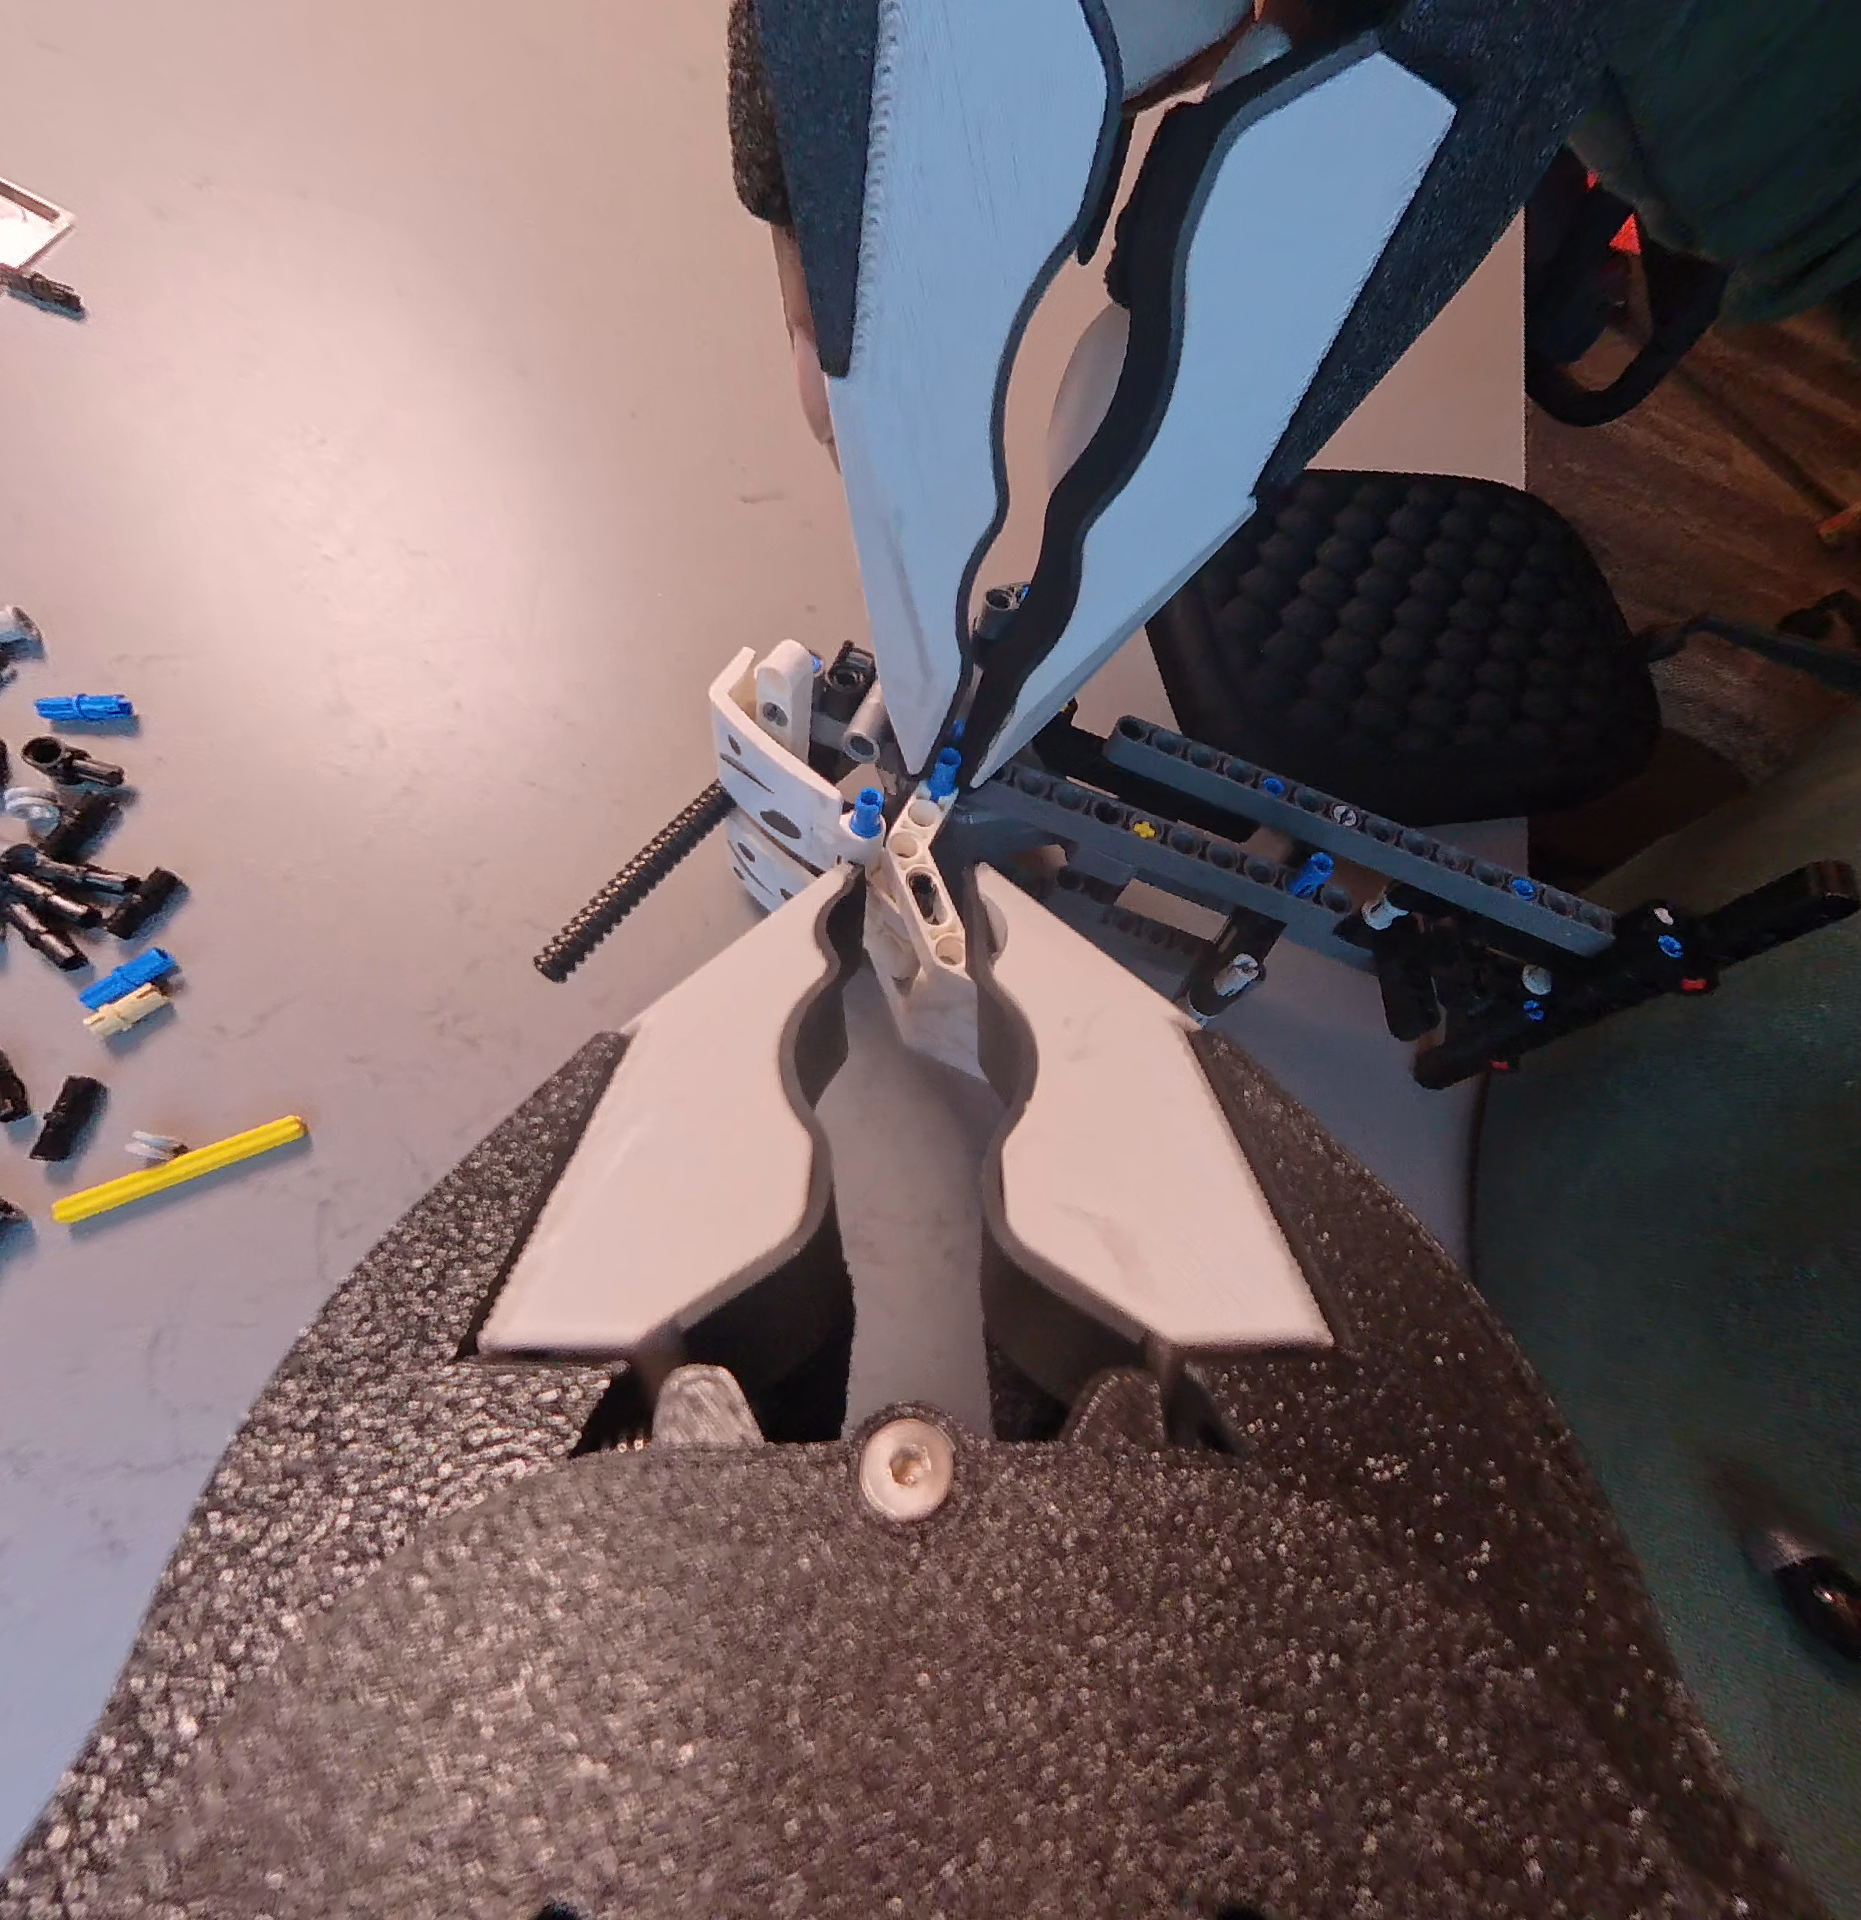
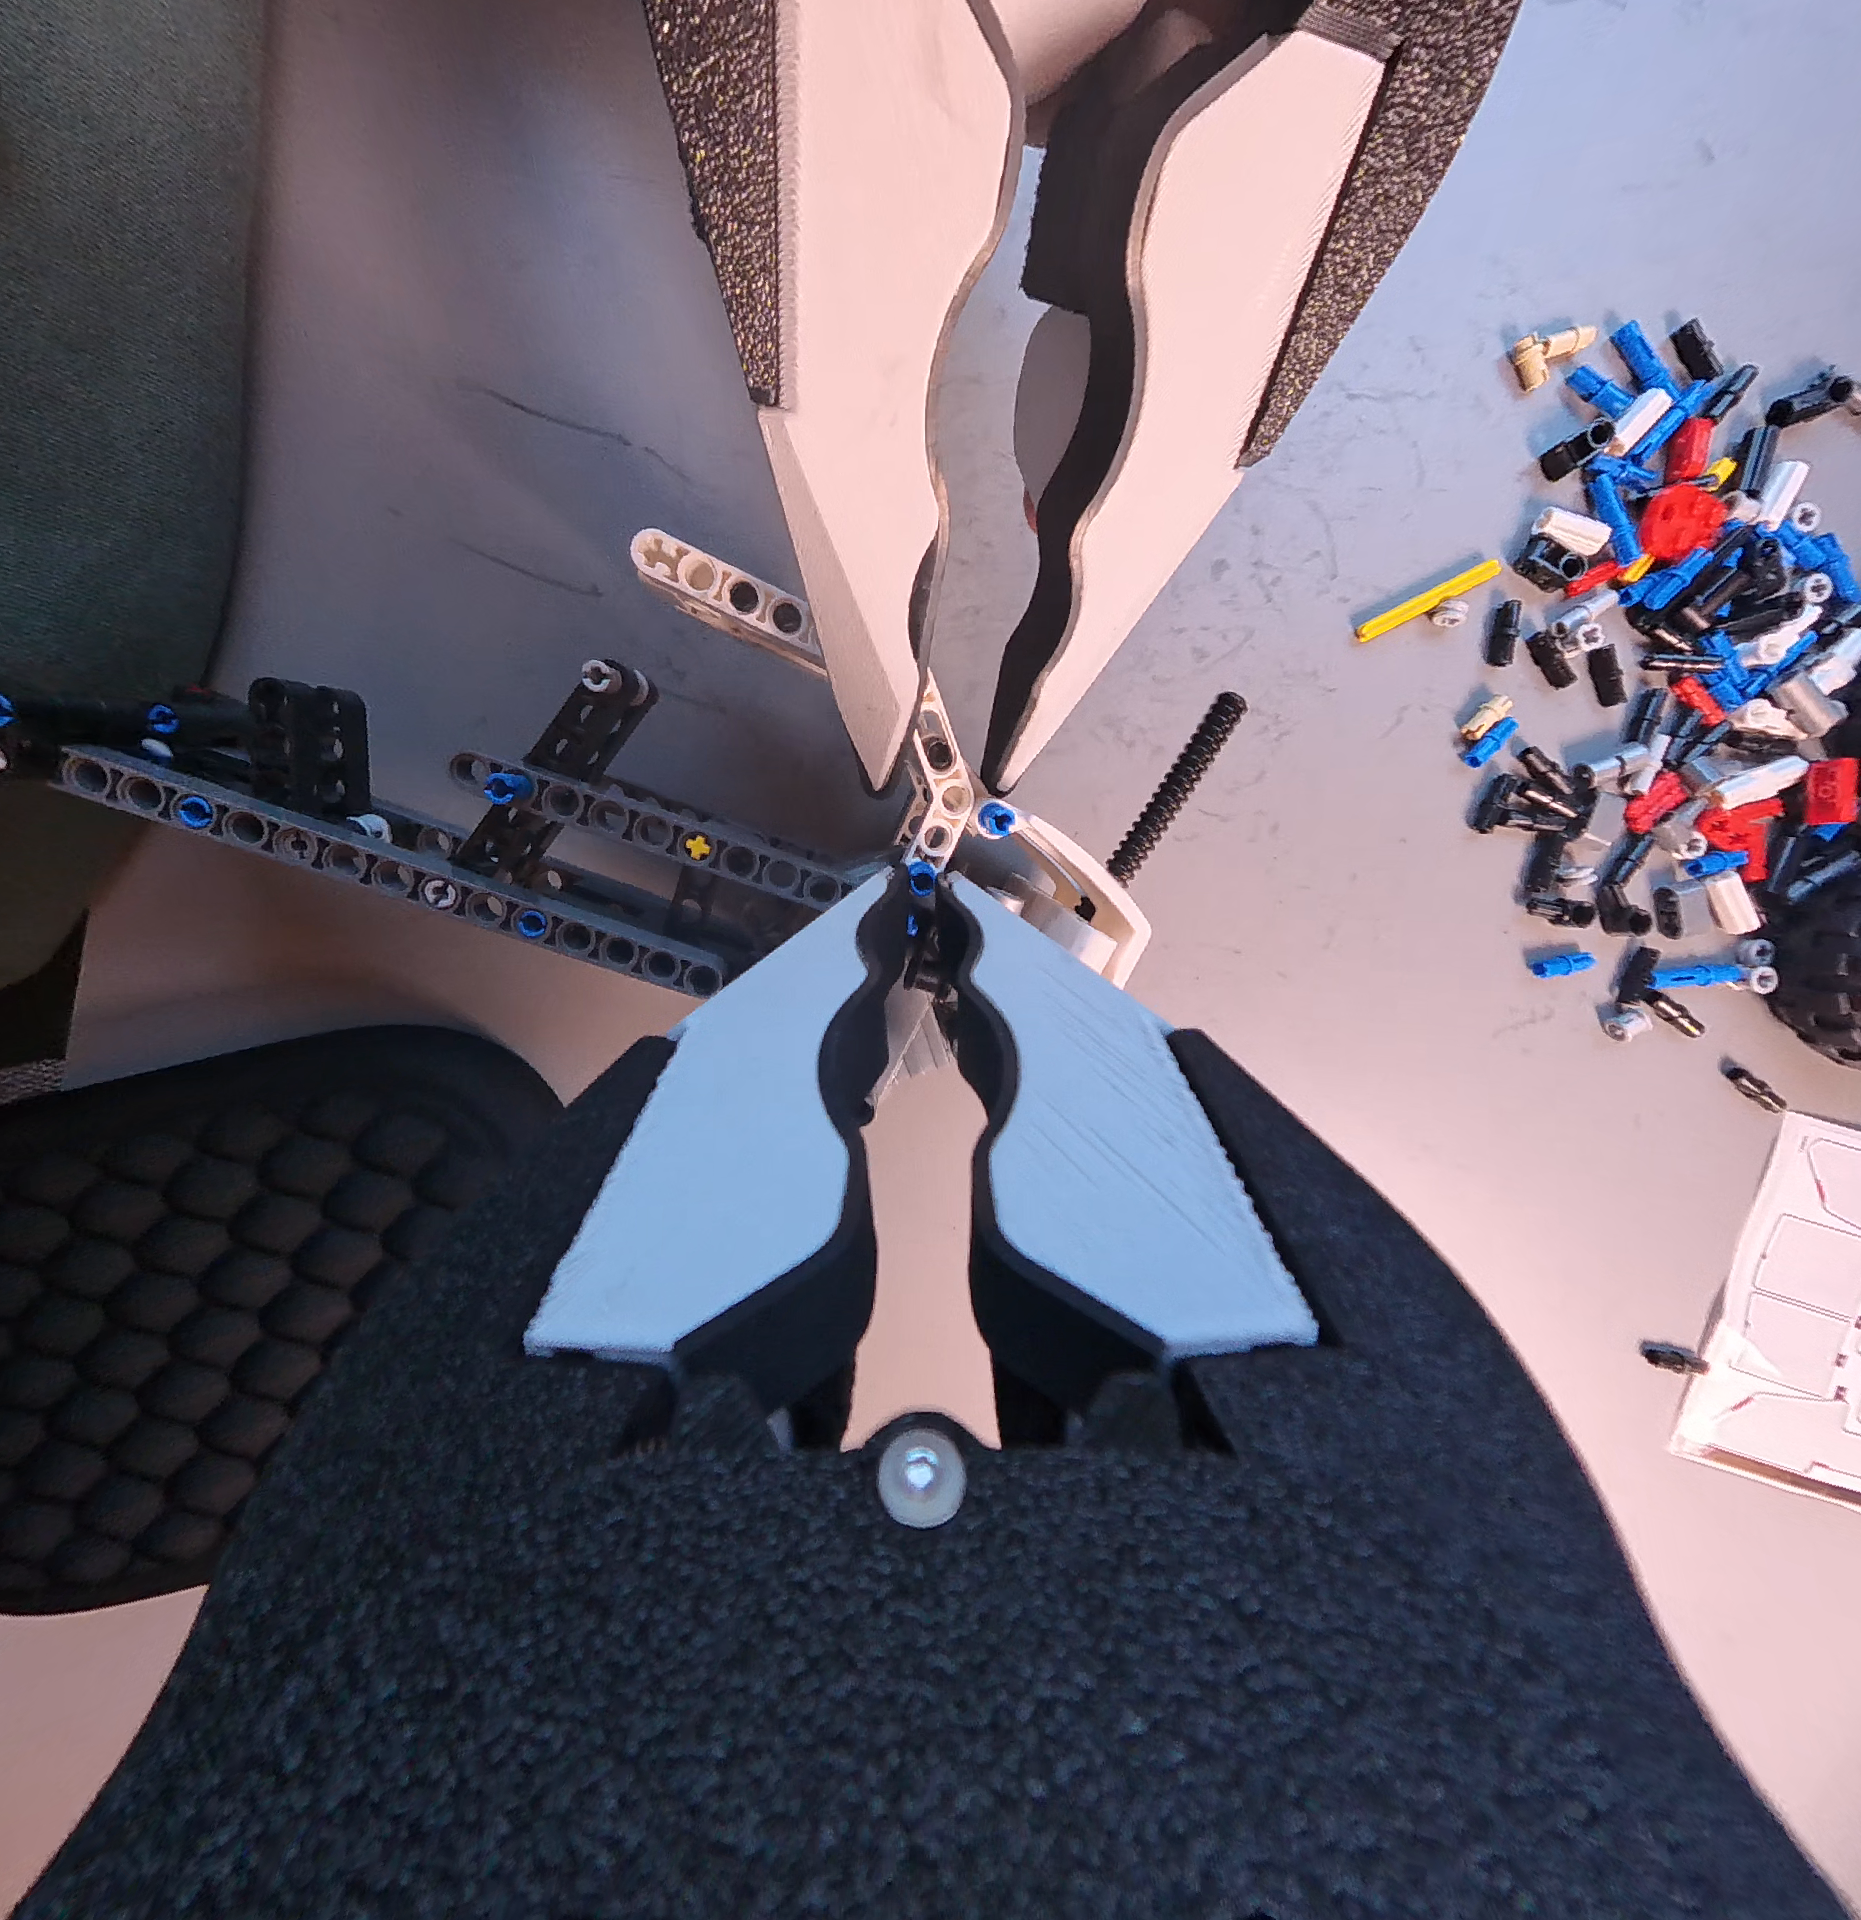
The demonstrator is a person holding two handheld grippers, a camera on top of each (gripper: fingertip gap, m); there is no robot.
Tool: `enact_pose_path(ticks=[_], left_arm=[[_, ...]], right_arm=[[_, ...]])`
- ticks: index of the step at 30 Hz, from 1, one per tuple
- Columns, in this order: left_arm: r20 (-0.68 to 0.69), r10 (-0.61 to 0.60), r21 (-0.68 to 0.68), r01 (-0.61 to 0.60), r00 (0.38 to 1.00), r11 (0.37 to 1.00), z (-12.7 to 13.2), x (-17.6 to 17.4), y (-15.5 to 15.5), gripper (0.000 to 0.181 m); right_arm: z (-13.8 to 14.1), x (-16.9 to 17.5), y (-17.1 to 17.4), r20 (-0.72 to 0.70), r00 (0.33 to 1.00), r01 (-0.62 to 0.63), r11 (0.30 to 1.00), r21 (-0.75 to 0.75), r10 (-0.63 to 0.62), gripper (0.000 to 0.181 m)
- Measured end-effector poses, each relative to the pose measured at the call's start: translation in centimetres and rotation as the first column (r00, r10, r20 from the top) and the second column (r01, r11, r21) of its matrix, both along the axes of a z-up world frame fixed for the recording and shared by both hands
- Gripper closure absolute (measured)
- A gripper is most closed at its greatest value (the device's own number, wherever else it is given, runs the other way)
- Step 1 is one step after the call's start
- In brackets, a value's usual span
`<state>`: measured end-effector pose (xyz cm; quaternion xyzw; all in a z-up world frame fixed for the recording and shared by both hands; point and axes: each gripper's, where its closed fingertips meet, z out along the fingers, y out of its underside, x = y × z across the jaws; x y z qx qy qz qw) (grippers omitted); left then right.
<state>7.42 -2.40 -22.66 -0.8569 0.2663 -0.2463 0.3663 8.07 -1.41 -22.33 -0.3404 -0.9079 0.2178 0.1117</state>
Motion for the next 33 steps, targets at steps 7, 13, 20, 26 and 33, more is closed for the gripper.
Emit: enact_pose_path(ticks=[7,13,20,26,33], left_arm=[[-0.013,-0.009,0.008,0.009,1.000,1.000,0.1,0.1,0.0,0.164],[-0.033,-0.112,0.043,0.113,0.993,0.993,0.4,0.2,0.0,0.170],[-0.026,-0.273,0.037,0.274,0.962,0.961,0.4,0.1,0.2,0.170],[-0.030,-0.334,0.070,0.335,0.942,0.940,0.4,0.0,0.4,0.171],[-0.063,-0.341,0.100,0.346,0.938,0.933,0.7,0.0,0.7,0.169]], right_arm=[[0.6,1.1,0.1,0.006,1.000,-0.025,1.000,0.009,0.025,0.174],[0.5,1.6,-0.1,-0.002,0.997,-0.080,0.994,0.073,0.081,0.173],[0.4,1.2,0.1,-0.040,0.991,-0.119,0.972,0.201,0.129,0.181],[1.0,1.6,-1.1,-0.082,0.988,-0.124,0.985,0.124,0.135,0.181],[1.4,1.1,-0.6,-0.140,0.989,-0.043,0.996,0.078,0.053,0.181]])
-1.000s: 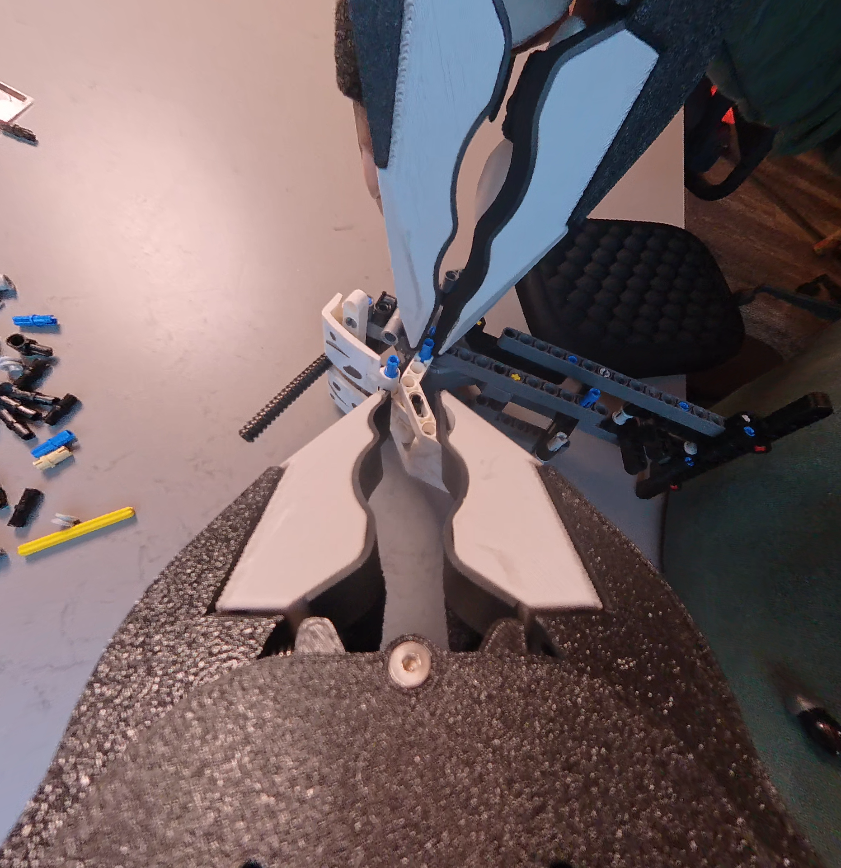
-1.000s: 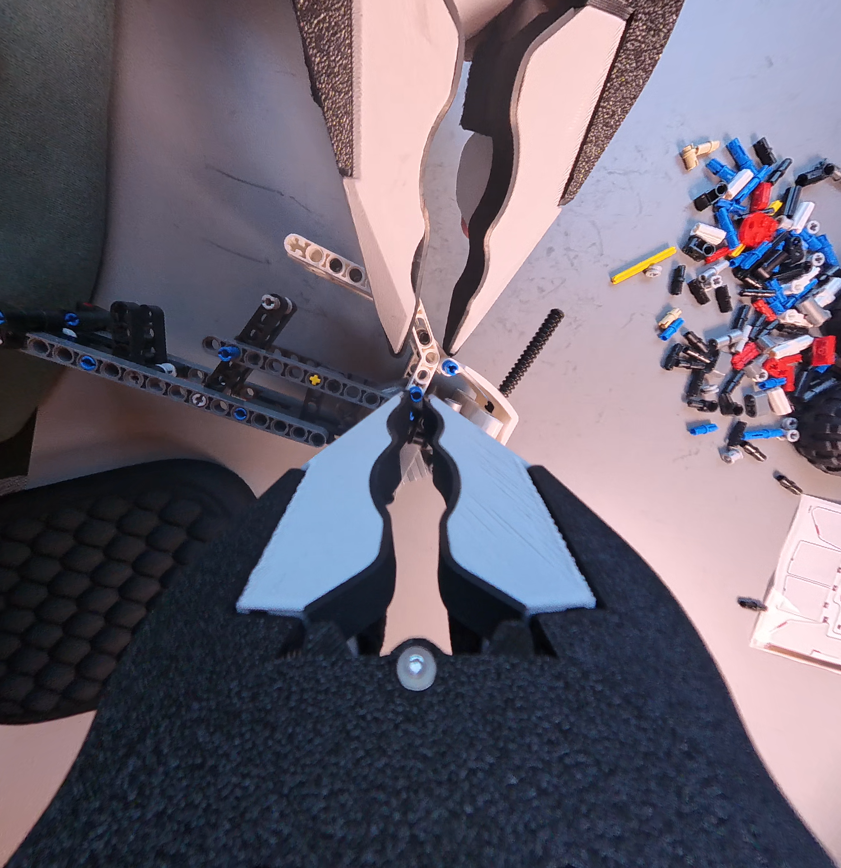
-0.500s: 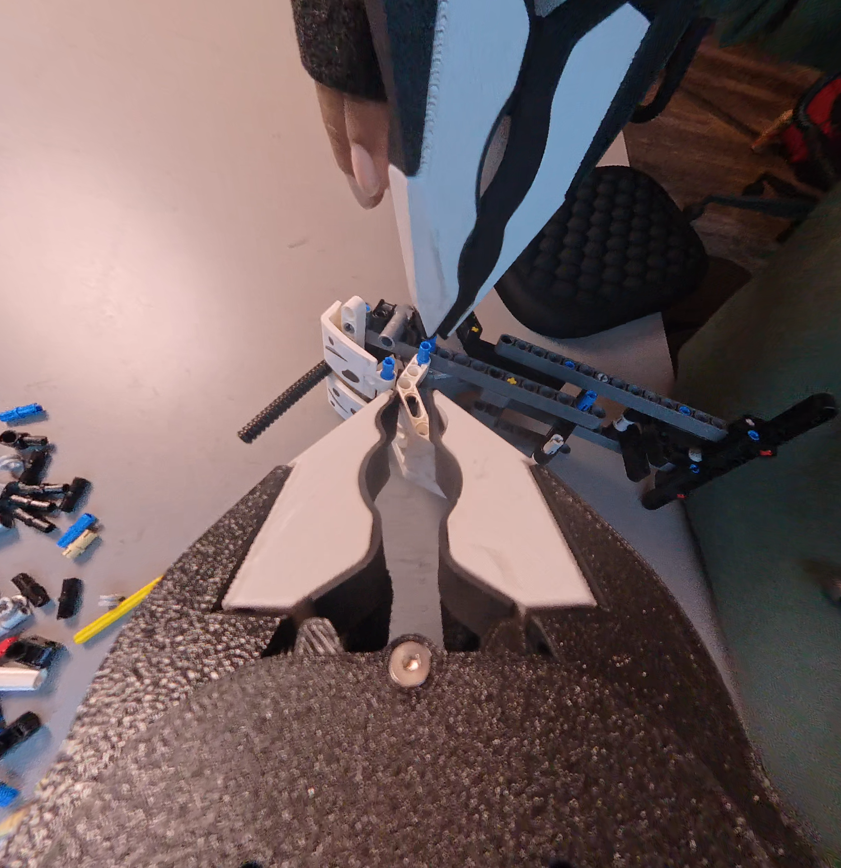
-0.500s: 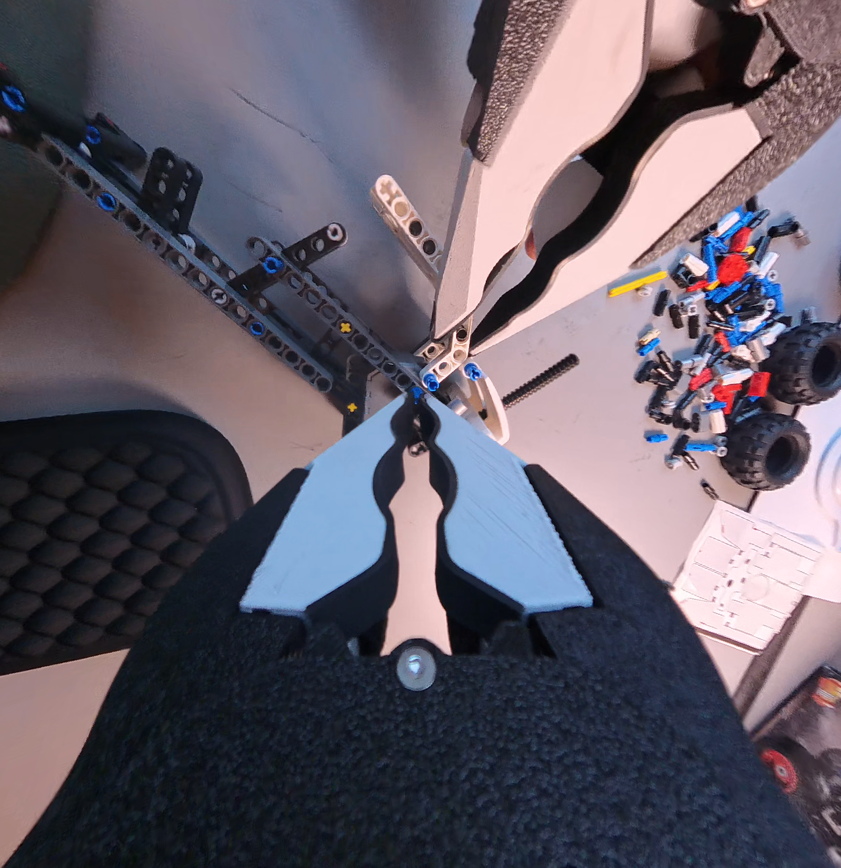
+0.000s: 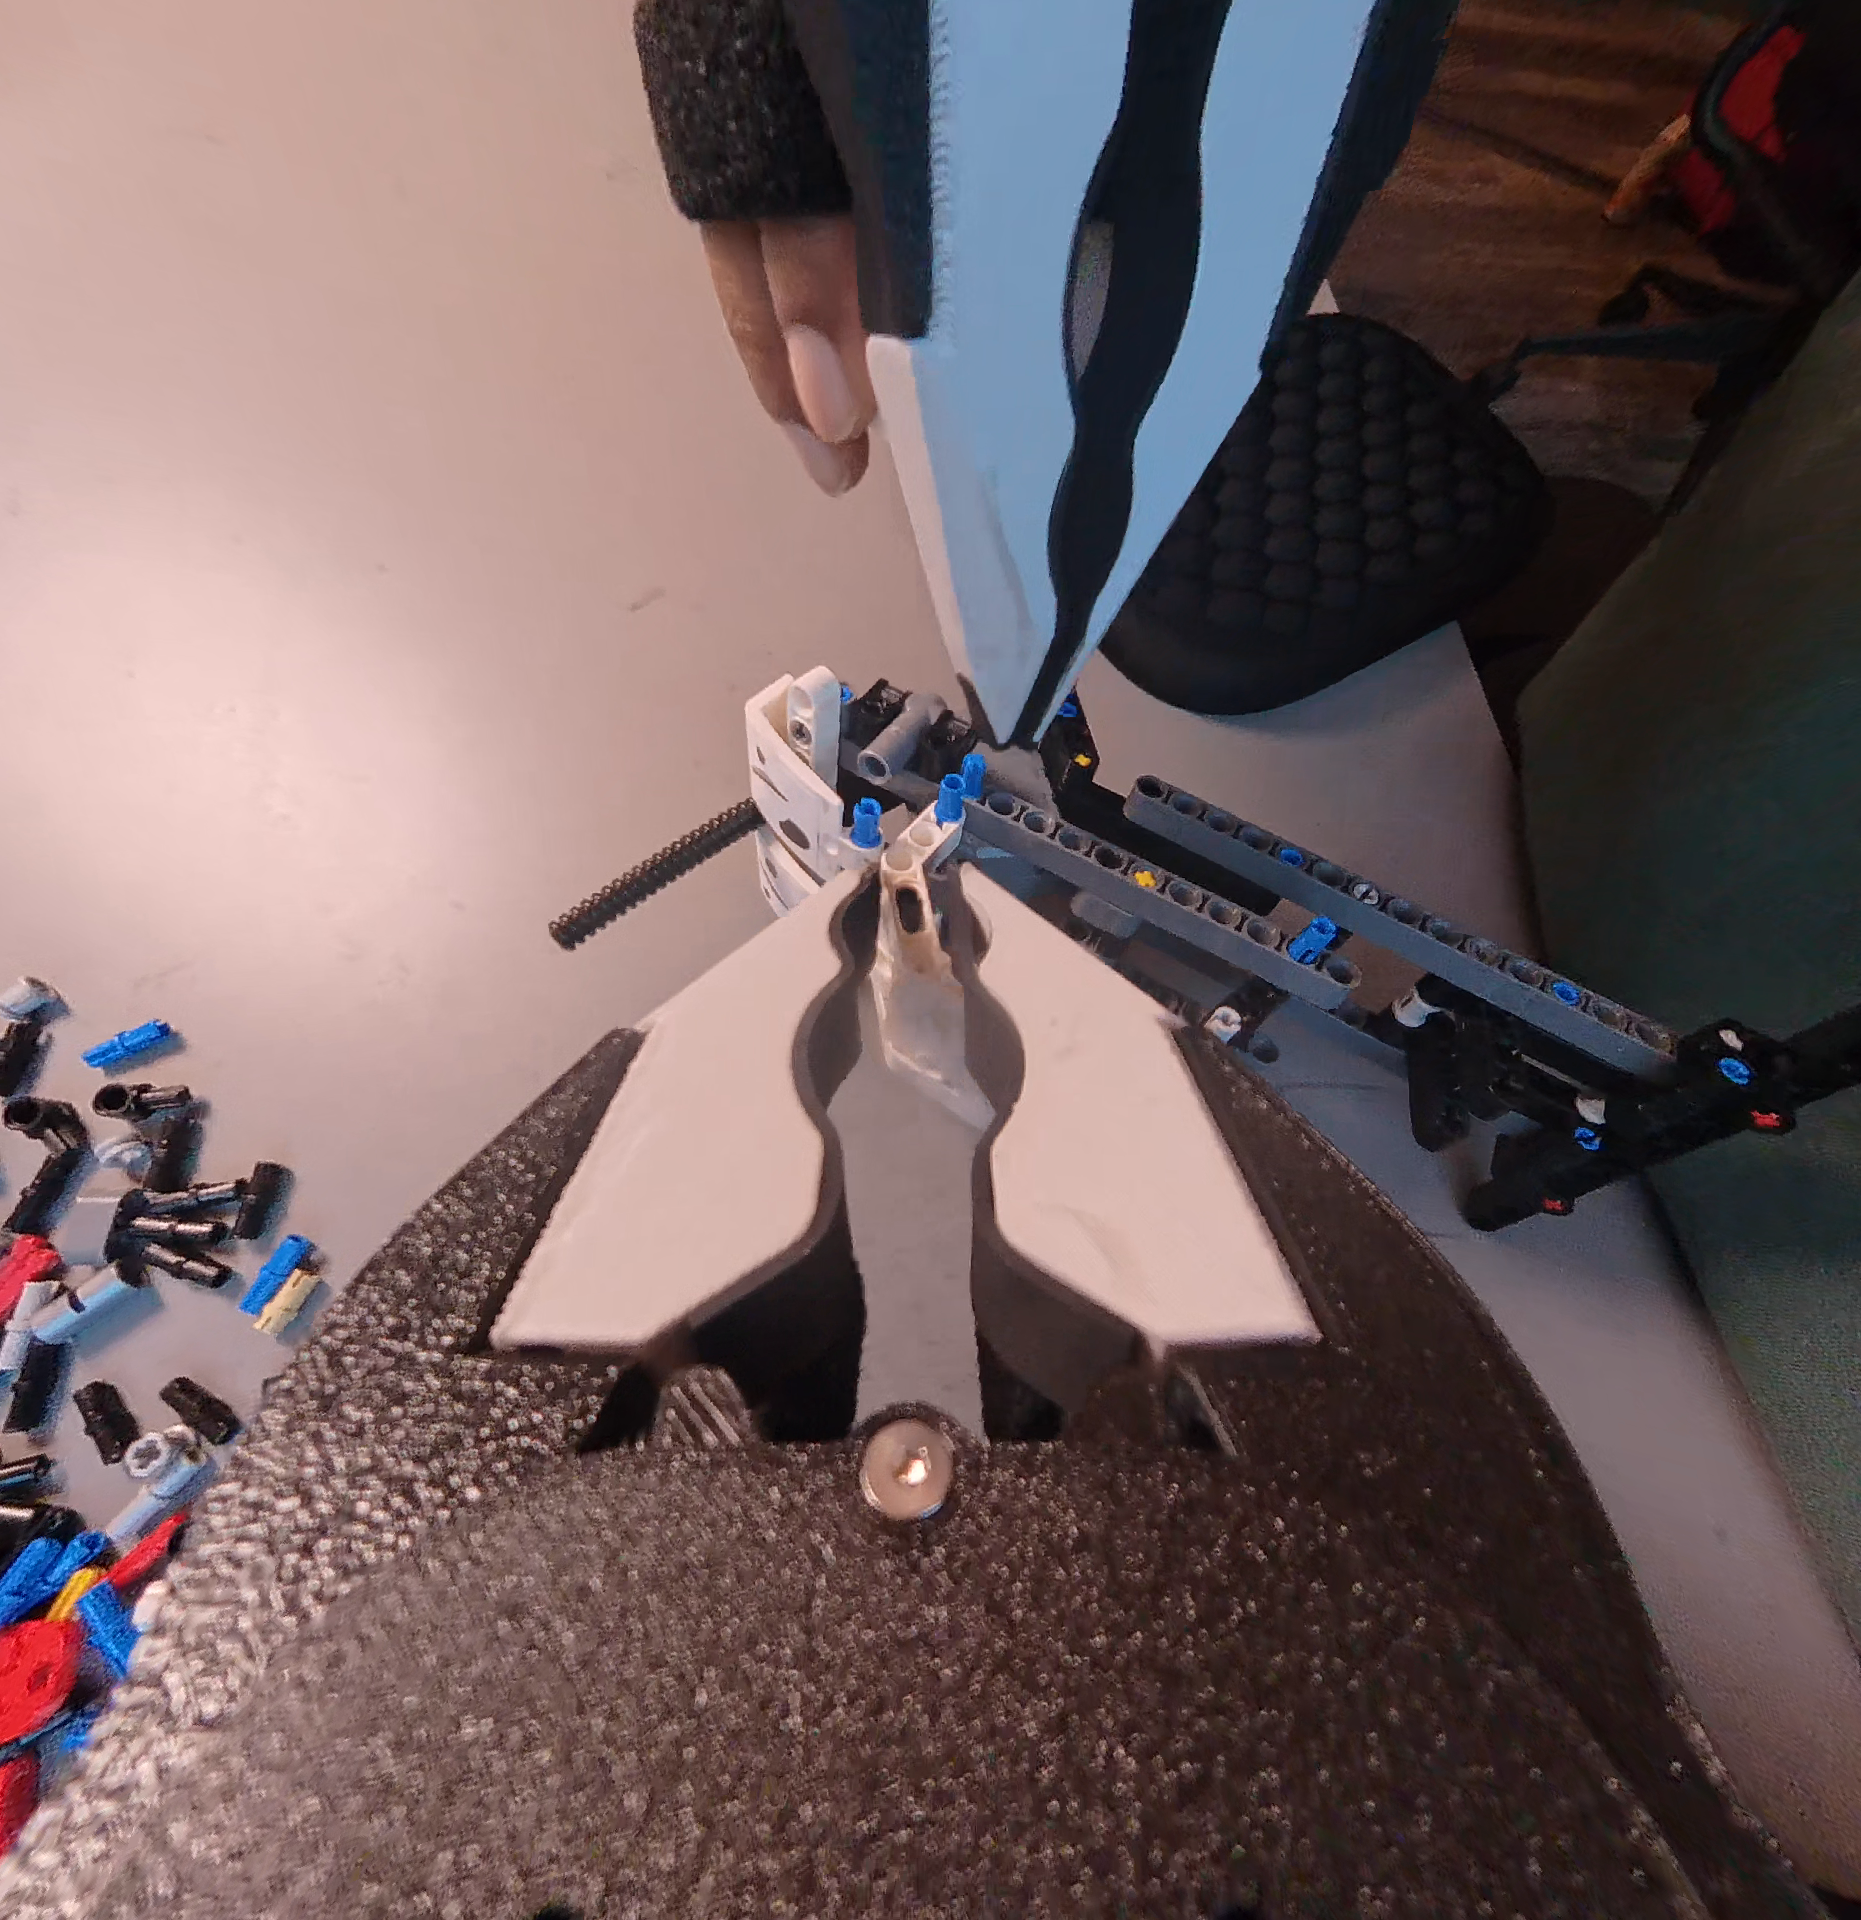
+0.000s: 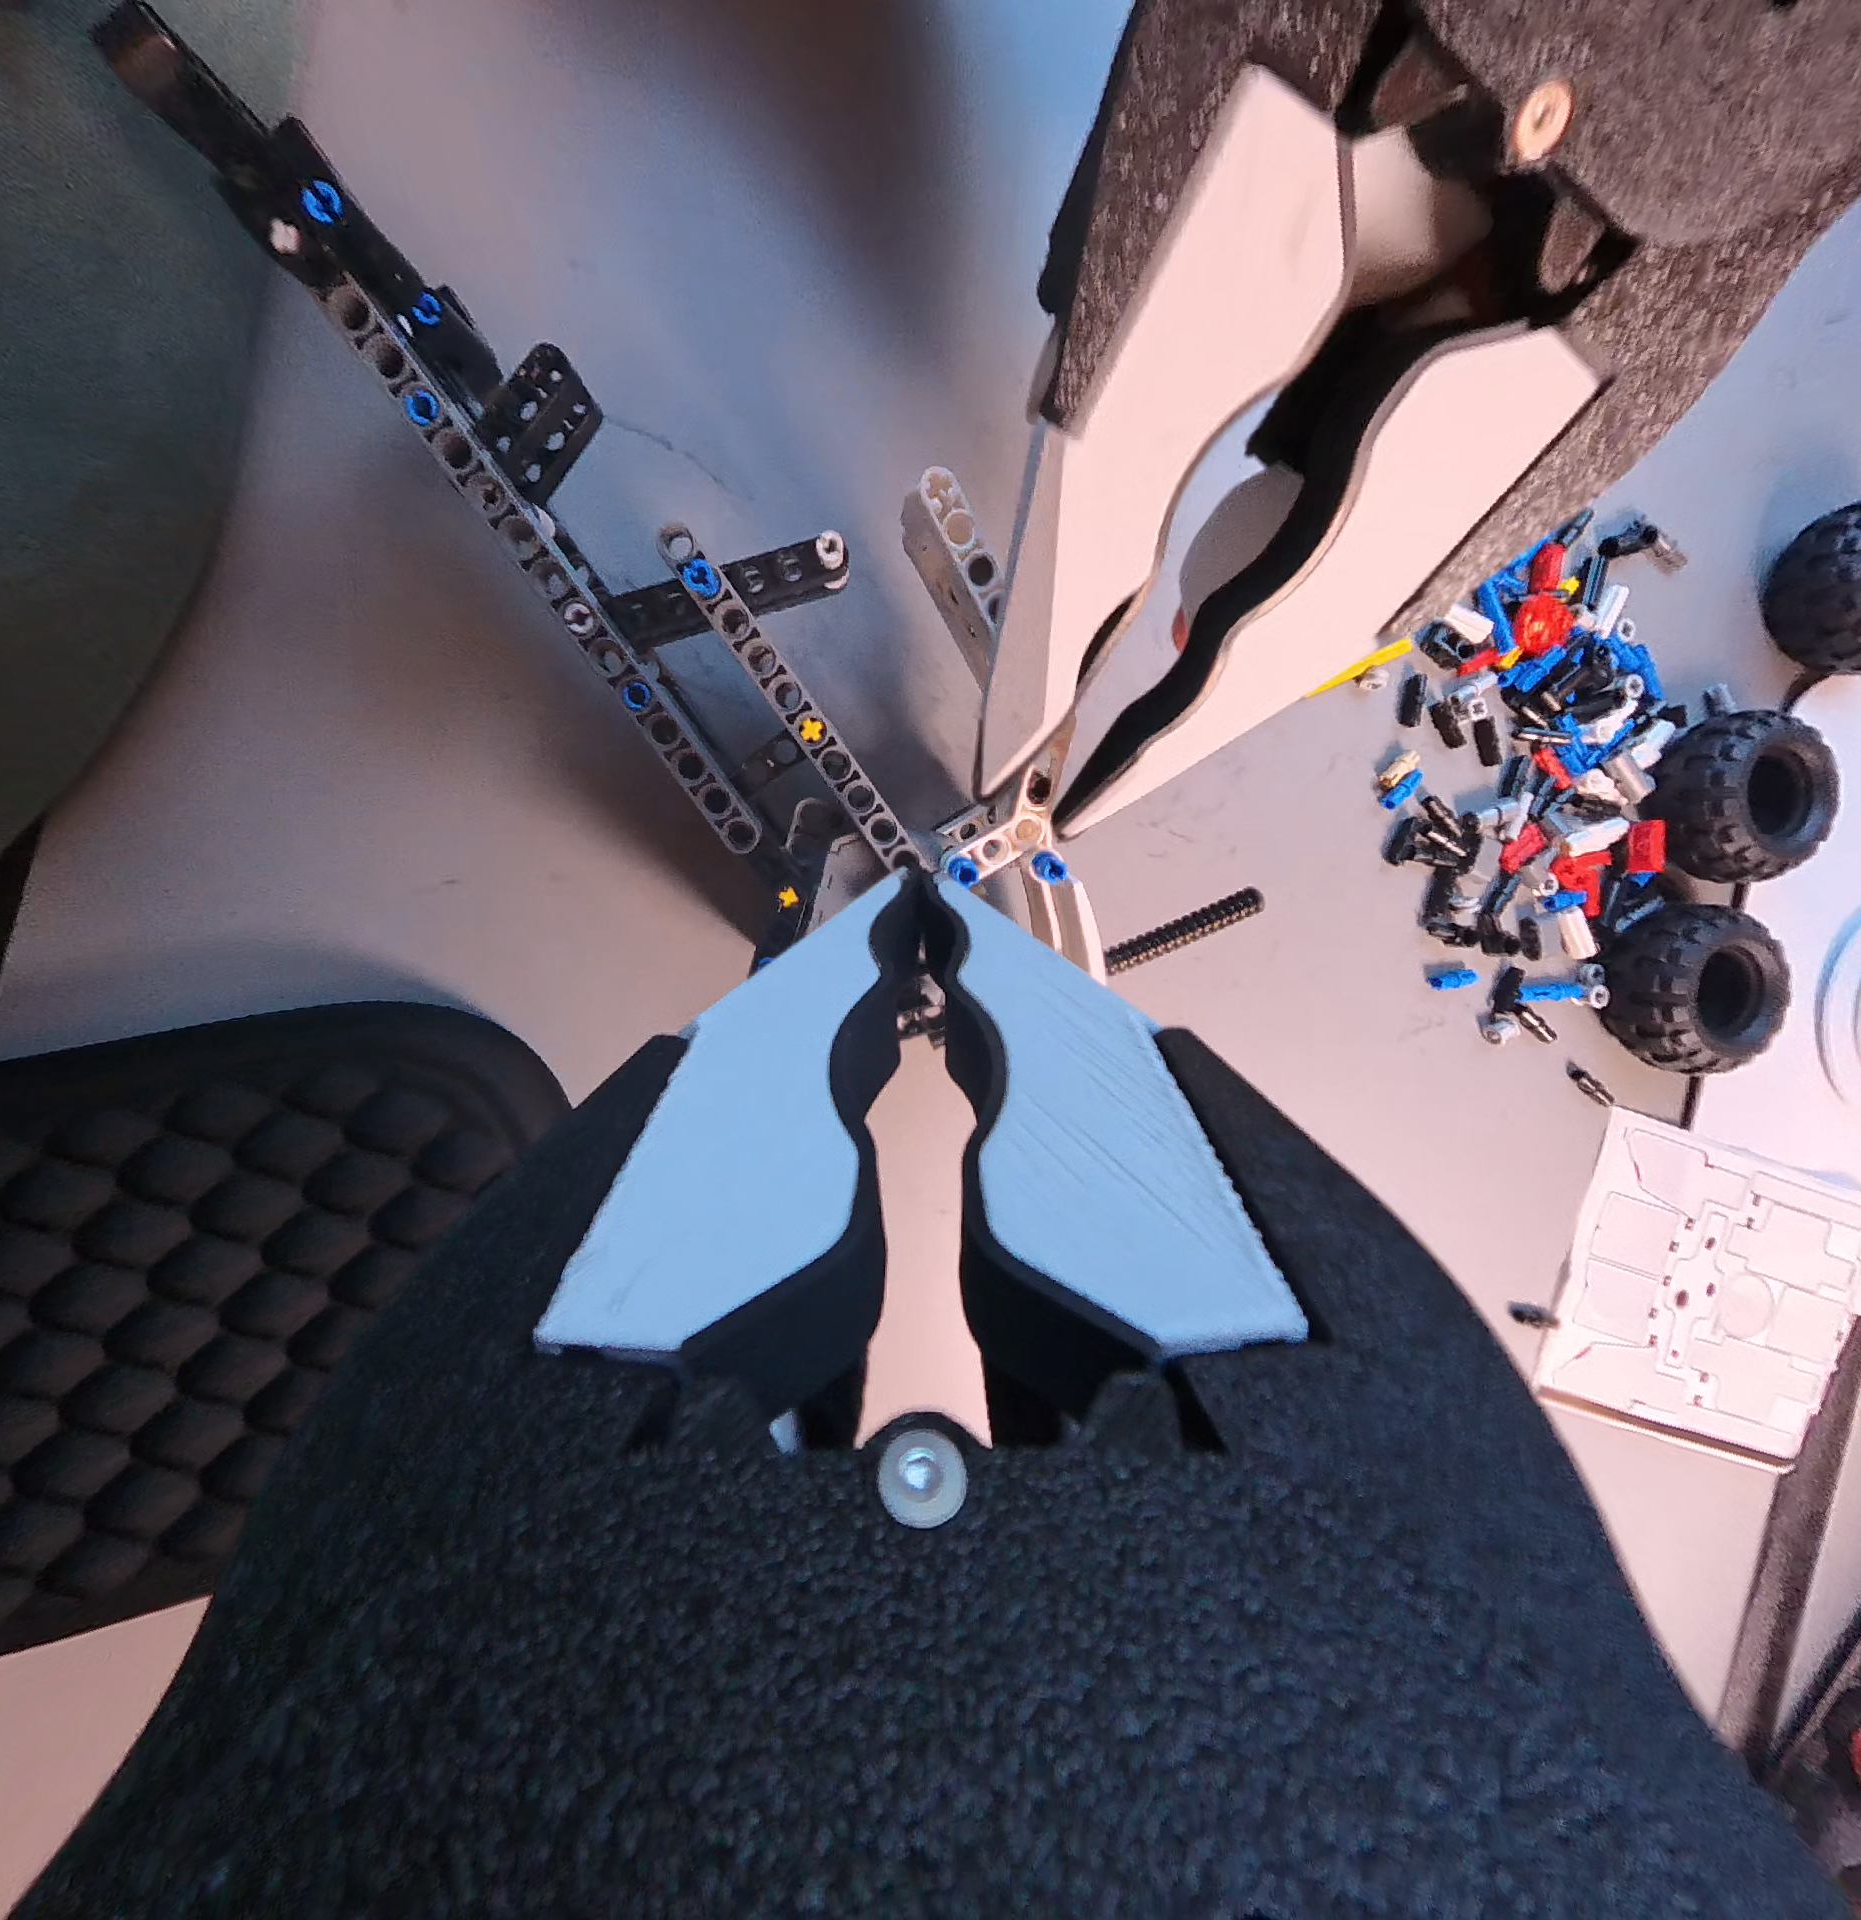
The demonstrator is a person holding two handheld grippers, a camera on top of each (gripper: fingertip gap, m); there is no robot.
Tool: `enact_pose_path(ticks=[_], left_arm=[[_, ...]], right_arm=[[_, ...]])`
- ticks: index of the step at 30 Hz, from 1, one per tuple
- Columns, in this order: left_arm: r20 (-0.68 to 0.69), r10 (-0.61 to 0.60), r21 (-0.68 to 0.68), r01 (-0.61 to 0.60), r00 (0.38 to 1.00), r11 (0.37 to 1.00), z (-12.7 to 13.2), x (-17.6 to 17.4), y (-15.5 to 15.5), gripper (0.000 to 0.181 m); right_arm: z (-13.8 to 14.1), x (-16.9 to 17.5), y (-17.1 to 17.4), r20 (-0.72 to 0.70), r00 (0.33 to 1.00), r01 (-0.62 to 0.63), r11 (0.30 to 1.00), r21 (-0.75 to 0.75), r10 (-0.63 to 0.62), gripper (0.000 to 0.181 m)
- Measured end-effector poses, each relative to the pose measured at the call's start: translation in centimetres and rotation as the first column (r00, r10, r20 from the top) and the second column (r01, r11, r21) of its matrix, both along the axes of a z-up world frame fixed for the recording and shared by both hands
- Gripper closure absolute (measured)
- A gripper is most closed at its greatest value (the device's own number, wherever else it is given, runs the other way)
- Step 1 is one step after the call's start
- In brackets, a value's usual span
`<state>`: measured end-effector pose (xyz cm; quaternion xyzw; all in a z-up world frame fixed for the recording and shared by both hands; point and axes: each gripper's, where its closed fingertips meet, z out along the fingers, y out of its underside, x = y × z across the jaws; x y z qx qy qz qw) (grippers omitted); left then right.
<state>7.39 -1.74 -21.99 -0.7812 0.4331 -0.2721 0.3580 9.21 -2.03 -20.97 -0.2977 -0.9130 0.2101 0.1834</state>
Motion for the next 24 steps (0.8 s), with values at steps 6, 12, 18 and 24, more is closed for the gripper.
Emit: enact_pose_path(ticks=[6,12,18,24], left_arm=[[0.055,0.089,0.011,-0.090,0.994,0.996,1.3,-0.2,-0.3,0.149],[0.019,0.172,-0.065,-0.170,0.985,0.983,0.1,-0.1,-0.7,0.134],[0.027,0.246,-0.056,-0.245,0.969,0.968,1.6,0.0,-1.3,0.138],[-0.092,0.244,-0.036,-0.249,0.965,0.968,1.4,1.4,-3.0,0.161]], right_arm=[[-0.9,0.6,0.1,0.028,1.000,0.005,1.000,0.028,-0.006,0.173],[-0.9,0.0,0.2,0.026,1.000,-0.012,0.997,0.082,0.010,0.178],[-0.8,0.1,0.2,0.004,1.000,-0.010,0.996,0.091,0.009,0.181],[-0.6,-0.2,0.2,-0.017,0.999,-0.043,0.992,0.119,0.046,0.172]])
